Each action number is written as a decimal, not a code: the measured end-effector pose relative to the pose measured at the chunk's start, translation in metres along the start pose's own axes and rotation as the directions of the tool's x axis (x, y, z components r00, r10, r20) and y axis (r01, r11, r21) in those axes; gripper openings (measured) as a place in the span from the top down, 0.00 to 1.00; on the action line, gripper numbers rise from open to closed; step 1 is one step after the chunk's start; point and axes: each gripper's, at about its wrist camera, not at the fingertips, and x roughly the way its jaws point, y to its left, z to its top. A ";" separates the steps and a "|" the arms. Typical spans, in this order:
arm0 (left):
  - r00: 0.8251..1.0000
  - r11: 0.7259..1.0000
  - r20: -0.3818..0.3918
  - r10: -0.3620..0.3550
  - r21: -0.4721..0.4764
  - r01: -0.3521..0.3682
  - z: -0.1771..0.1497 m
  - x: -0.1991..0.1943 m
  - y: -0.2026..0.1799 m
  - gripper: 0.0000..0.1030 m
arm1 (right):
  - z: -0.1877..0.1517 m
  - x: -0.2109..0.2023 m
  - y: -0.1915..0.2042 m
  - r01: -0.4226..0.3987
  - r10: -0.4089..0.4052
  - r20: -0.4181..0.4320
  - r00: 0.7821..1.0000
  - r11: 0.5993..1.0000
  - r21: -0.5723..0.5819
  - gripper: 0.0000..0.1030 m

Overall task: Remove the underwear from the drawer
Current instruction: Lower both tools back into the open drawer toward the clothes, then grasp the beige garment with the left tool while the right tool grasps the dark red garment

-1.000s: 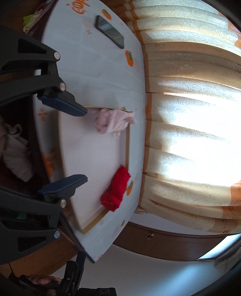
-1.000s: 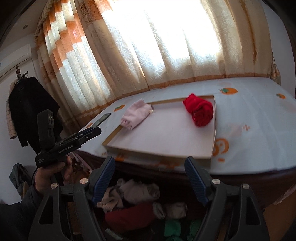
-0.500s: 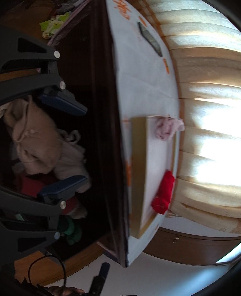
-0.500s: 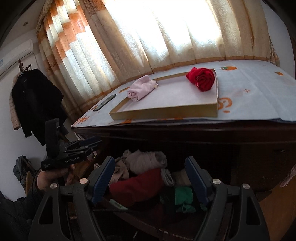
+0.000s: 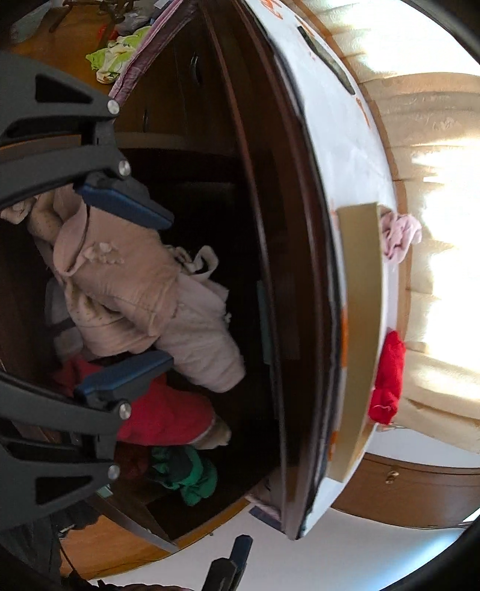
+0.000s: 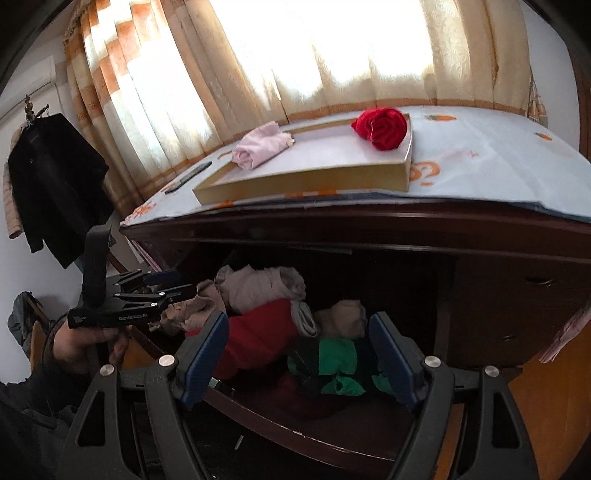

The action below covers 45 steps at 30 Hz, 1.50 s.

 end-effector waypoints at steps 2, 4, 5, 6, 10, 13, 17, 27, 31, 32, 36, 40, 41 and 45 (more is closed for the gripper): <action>1.000 1.000 -0.008 0.002 0.003 -0.002 -0.001 0.002 0.000 0.32 | -0.002 0.005 0.001 -0.001 0.001 -0.014 1.000 1.000 -0.004 0.22; 1.000 1.000 -0.017 0.006 0.009 -0.005 -0.002 0.004 -0.001 0.30 | -0.005 0.013 0.003 -0.004 0.003 -0.032 0.999 1.000 -0.012 0.22; 1.000 1.000 -0.019 0.007 0.011 -0.007 -0.002 0.004 -0.001 0.29 | -0.007 0.018 0.004 -0.007 0.006 -0.045 0.999 1.000 -0.015 0.22; 1.000 1.000 -0.023 0.008 0.013 -0.008 -0.003 0.005 -0.001 0.28 | -0.008 0.022 0.005 -0.009 0.008 -0.054 0.999 1.000 -0.019 0.22; 0.999 1.000 -0.044 0.011 0.021 -0.010 -0.005 0.011 0.000 0.28 | -0.011 0.035 0.013 -0.016 0.012 -0.083 0.996 0.999 -0.043 0.22; 0.999 1.000 -0.052 0.005 0.030 -0.003 -0.006 0.011 -0.001 0.28 | -0.012 0.044 0.021 -0.018 0.009 -0.105 0.994 0.996 -0.082 0.22; 0.997 0.999 -0.075 0.014 0.052 -0.010 -0.005 0.014 -0.001 0.28 | -0.009 0.054 0.029 -0.001 -0.022 -0.139 0.990 0.987 -0.162 0.22; 0.987 0.995 -0.162 0.014 0.102 0.002 -0.005 0.024 0.002 0.28 | -0.003 0.064 0.027 0.021 -0.057 -0.159 0.986 0.975 -0.221 0.22; 0.978 0.990 -0.211 0.005 0.139 0.025 -0.003 0.030 0.000 0.28 | -0.002 0.071 0.032 0.015 -0.068 -0.178 0.982 0.958 -0.286 0.23; 0.974 0.988 -0.225 0.001 0.151 0.033 -0.002 0.032 -0.001 0.28 | -0.001 0.073 0.035 0.013 -0.074 -0.182 0.981 0.948 -0.317 0.23; 0.965 0.984 -0.262 -0.011 0.167 0.056 0.000 0.038 0.000 0.28 | 0.004 0.080 0.044 -0.016 -0.079 -0.198 0.977 0.901 -0.434 0.23; 0.957 0.981 -0.289 -0.030 0.175 0.083 0.002 0.041 0.003 0.28 | 0.008 0.092 0.053 -0.051 -0.100 -0.227 0.969 0.817 -0.574 0.23; 0.956 0.980 -0.293 -0.034 0.176 0.089 0.002 0.042 0.003 0.28 | 0.009 0.096 0.056 -0.061 -0.112 -0.235 0.965 0.780 -0.623 0.23; 0.952 0.979 -0.302 -0.046 0.174 0.102 0.003 0.045 0.002 0.28 | 0.009 0.107 0.067 -0.104 -0.124 -0.246 0.961 0.663 -0.741 0.23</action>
